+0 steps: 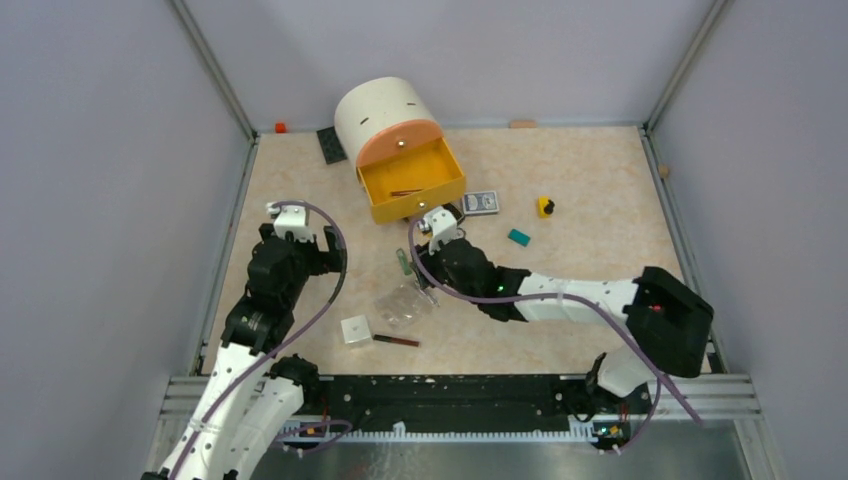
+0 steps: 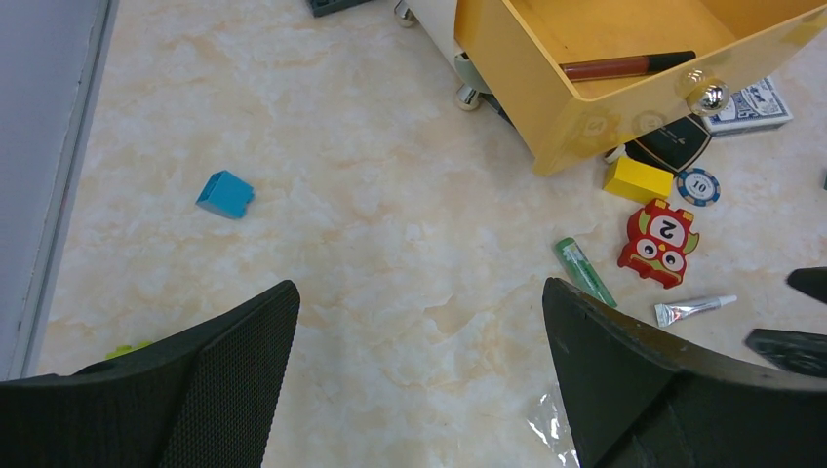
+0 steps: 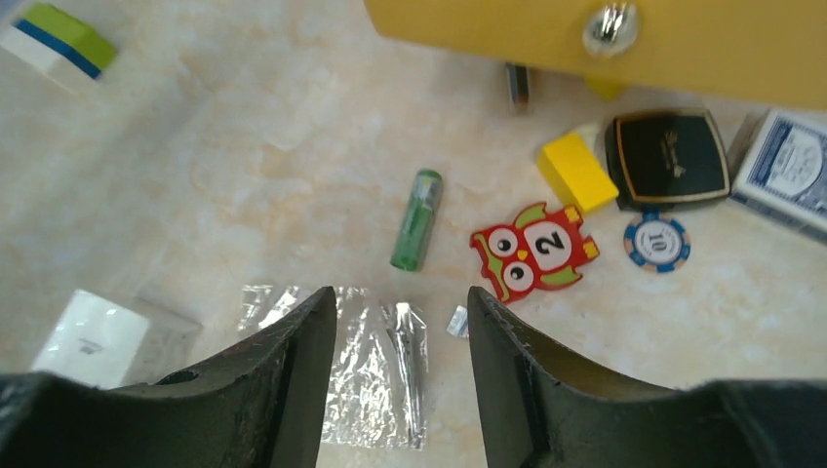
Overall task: Organize the makeup
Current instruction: Pick up the makeup from the center of the board, then place the makeup in the drawer, then pick up the makeup from the center of the board.
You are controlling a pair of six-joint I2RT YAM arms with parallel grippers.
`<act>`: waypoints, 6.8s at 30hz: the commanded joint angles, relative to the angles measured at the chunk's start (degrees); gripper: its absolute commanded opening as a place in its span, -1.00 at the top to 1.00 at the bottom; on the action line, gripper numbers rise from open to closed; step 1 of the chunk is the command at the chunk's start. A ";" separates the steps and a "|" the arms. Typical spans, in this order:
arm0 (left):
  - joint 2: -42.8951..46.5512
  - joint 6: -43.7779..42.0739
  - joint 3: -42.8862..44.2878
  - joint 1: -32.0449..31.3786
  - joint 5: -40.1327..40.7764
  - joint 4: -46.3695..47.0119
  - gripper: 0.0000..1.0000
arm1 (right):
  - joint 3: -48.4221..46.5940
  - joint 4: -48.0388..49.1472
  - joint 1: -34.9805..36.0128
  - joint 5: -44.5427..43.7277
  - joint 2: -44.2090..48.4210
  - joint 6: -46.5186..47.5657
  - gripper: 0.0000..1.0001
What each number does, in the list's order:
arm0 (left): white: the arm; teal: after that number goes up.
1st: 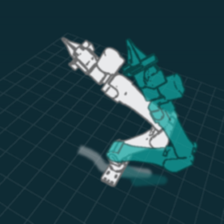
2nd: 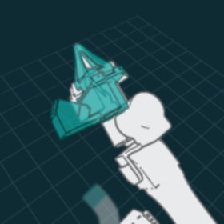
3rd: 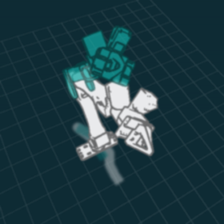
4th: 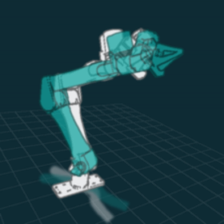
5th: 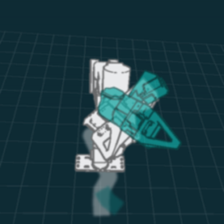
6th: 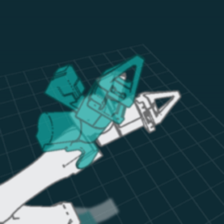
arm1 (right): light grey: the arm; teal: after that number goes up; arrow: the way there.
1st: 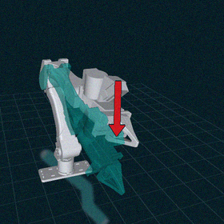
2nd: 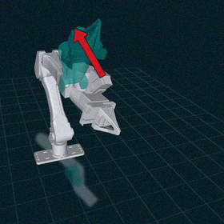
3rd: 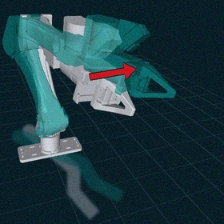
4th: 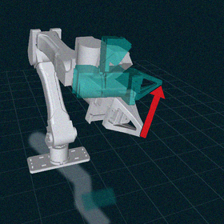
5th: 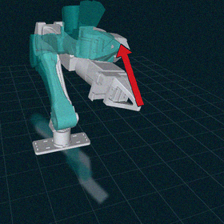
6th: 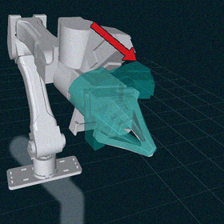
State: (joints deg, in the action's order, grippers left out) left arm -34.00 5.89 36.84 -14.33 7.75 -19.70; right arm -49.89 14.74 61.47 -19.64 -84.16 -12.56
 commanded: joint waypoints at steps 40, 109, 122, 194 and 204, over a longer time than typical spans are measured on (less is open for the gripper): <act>1.07 0.44 -0.17 0.26 -2.64 3.09 -0.98 | -13.66 5.97 0.16 -5.50 -31.62 -4.63 0.54; 1.66 0.50 -0.10 0.35 -0.98 2.74 -0.98 | -48.52 -13.62 -25.44 46.02 -22.20 49.04 -0.06; 0.69 1.51 0.44 0.37 -2.21 3.01 -0.98 | -15.39 -13.42 -25.44 5.56 8.92 3.19 -0.09; -10.92 29.03 24.66 -30.23 22.35 -6.99 -0.98 | -6.08 -12.54 11.06 17.79 -14.94 17.68 1.00; 4.14 12.55 15.90 -30.28 31.05 -7.15 -0.98 | 2.32 -5.87 5.62 23.30 3.44 15.68 1.00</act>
State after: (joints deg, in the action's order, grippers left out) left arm -32.12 25.43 53.95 -44.36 32.08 -27.88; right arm -50.15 3.57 70.46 0.62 -88.03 4.75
